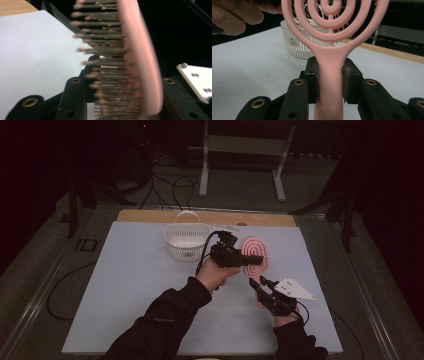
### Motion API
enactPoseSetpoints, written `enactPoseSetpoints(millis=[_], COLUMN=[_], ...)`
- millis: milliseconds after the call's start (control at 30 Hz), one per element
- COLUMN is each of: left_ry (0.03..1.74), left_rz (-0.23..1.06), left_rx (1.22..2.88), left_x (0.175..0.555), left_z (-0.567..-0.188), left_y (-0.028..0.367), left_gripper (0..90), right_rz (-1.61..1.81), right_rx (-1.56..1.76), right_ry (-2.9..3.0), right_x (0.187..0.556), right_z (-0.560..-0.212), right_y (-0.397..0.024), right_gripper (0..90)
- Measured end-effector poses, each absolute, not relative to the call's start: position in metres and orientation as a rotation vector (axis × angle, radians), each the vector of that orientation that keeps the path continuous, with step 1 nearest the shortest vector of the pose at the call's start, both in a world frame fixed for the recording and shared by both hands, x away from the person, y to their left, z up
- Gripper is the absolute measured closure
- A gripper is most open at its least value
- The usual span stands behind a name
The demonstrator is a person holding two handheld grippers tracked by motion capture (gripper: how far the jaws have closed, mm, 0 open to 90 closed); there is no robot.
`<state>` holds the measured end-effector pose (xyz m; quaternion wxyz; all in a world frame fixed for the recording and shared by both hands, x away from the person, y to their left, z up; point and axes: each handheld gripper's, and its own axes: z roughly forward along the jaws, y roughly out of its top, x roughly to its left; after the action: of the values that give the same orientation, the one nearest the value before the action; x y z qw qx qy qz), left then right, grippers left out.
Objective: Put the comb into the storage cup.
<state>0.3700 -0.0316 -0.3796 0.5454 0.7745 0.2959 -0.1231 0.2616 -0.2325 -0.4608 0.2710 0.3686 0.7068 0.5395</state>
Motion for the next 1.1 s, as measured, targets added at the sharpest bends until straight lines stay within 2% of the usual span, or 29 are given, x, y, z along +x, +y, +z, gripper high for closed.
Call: enactPoseSetpoints(millis=[600,633,667,700,733,767,867,900,1067,1100], left_ry=[0.660,0.662,0.662,0.662,0.662,0.662,0.658,0.660,0.648,0.649], left_rz=[-0.211,-0.185,-0.185,-0.181,-0.181,-0.169,-0.160,-0.153,-0.135,-0.128], left_rx=[1.878,1.876,1.876,1.871,1.871,1.875,1.879,1.881,1.888,1.889], left_x=[0.363,0.363,0.363,0.364,0.364,0.364,0.363,0.363,0.362,0.362], left_z=[-0.373,-0.372,-0.372,-0.370,-0.370,-0.369,-0.367,-0.367,-0.365,-0.364], left_y=[-0.031,-0.030,-0.030,-0.027,-0.027,-0.026,-0.025,-0.023,-0.022,-0.021], left_gripper=[64.5,64.5,64.5,64.5,64.5,64.5,64.5,64.5,64.5,64.5], right_rz=[1.487,1.498,1.498,1.506,1.506,1.469,1.479,1.469,1.472,1.472], right_rx=[0.977,0.970,0.970,0.948,0.948,0.933,0.927,0.949,0.979,0.993], right_ry=[1.906,1.922,1.922,1.944,1.944,1.955,1.961,1.957,1.954,1.960], right_x=[0.263,0.264,0.264,0.264,0.264,0.264,0.263,0.264,0.265,0.266], right_z=[-0.462,-0.462,-0.462,-0.464,-0.464,-0.464,-0.465,-0.465,-0.464,-0.465], right_y=[-0.233,-0.232,-0.232,-0.231,-0.231,-0.227,-0.226,-0.226,-0.227,-0.227], right_gripper=[69.4,59.5,59.5,47.7,47.7,41.9,37.4,32.7,27.8,20.2])
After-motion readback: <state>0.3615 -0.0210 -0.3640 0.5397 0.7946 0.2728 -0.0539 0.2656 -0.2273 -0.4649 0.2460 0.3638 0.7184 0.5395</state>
